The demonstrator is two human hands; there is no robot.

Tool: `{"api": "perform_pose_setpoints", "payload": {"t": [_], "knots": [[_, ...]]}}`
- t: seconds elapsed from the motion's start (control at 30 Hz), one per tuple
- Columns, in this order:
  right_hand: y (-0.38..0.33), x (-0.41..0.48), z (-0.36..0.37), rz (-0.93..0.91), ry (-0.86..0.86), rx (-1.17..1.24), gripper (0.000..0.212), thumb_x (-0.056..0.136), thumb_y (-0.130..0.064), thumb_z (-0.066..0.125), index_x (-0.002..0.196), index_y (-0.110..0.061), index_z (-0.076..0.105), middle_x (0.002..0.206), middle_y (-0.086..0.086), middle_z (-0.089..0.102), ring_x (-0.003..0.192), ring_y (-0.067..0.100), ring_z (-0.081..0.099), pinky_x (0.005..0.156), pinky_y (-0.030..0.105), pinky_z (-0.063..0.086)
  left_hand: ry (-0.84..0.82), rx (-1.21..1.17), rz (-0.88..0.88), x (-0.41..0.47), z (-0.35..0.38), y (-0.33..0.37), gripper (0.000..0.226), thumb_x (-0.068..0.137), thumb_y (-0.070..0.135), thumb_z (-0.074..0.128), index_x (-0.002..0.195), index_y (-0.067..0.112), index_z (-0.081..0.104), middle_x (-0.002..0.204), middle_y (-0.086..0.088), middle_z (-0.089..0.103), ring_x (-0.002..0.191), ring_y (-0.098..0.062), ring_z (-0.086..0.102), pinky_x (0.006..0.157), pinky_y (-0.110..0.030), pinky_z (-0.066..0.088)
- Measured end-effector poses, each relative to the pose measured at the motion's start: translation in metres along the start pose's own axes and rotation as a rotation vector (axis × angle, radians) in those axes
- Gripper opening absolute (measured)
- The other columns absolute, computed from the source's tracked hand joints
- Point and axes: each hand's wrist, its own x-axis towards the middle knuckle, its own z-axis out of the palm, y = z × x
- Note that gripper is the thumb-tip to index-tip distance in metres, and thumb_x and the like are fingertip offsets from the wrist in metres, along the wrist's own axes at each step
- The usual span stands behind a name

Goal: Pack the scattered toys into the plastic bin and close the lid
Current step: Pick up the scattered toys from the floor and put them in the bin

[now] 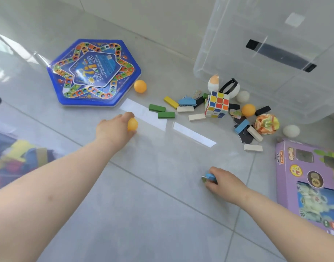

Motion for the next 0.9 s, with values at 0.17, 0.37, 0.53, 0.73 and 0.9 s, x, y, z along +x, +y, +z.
{"api": "perform_pose_setpoints", "payload": {"t": [0.17, 0.37, 0.53, 0.73, 0.9], "knots": [[-0.038, -0.002, -0.026, 0.004, 0.088, 0.260, 0.034, 0.092, -0.022, 0.048, 0.065, -0.016, 0.029, 0.063, -0.003, 0.031, 0.058, 0.013, 0.029, 0.051, 0.024, 0.023, 0.224, -0.398, 0.028, -0.040, -0.056, -0.006, 0.046, 0.084, 0.035, 0.059, 0.126, 0.026, 0.044, 0.127, 0.001, 0.055, 0.116, -0.026, 0.052, 0.084, -0.032, 0.039], [-0.167, -0.018, -0.074, -0.334, 0.219, 0.302, 0.027, 0.093, -0.025, 0.048, 0.072, -0.016, 0.035, 0.062, -0.002, 0.032, 0.055, 0.012, 0.028, 0.047, 0.021, 0.023, 0.529, -0.533, 0.171, -0.115, -0.147, -0.060, 0.046, 0.062, 0.056, 0.064, 0.104, 0.043, 0.050, 0.077, 0.032, 0.047, 0.076, -0.002, 0.044, 0.064, -0.025, 0.035], [-0.282, -0.037, -0.091, -0.707, 0.379, 0.335, 0.018, 0.093, -0.021, 0.048, 0.081, -0.007, 0.043, 0.061, -0.004, 0.035, 0.056, 0.014, 0.030, 0.054, 0.029, 0.023, 0.666, -0.650, -0.192, -0.145, -0.149, -0.157, 0.045, 0.064, 0.045, 0.069, 0.104, 0.036, 0.051, 0.087, 0.016, 0.052, 0.087, -0.018, 0.049, 0.075, -0.029, 0.035], [-0.381, -0.059, -0.055, -1.027, 0.431, 0.264, 0.013, 0.094, -0.021, 0.047, 0.094, -0.009, 0.049, 0.076, 0.005, 0.050, 0.078, 0.026, 0.039, 0.067, 0.033, 0.023, 0.431, -0.506, -0.455, -0.165, -0.100, -0.219, 0.041, 0.078, 0.033, 0.067, 0.115, 0.026, 0.051, 0.105, 0.005, 0.055, 0.097, -0.027, 0.053, 0.073, -0.029, 0.031], [-0.398, -0.049, -0.014, -0.992, 0.406, -0.130, 0.036, 0.091, -0.029, 0.049, 0.122, -0.012, 0.048, 0.118, 0.009, 0.057, 0.121, 0.025, 0.038, 0.095, 0.024, 0.015, 0.202, -0.525, -0.456, -0.157, -0.081, -0.239, 0.055, 0.079, 0.034, 0.066, 0.129, 0.025, 0.043, 0.133, -0.002, 0.050, 0.118, -0.024, 0.050, 0.087, -0.033, 0.039]]}}
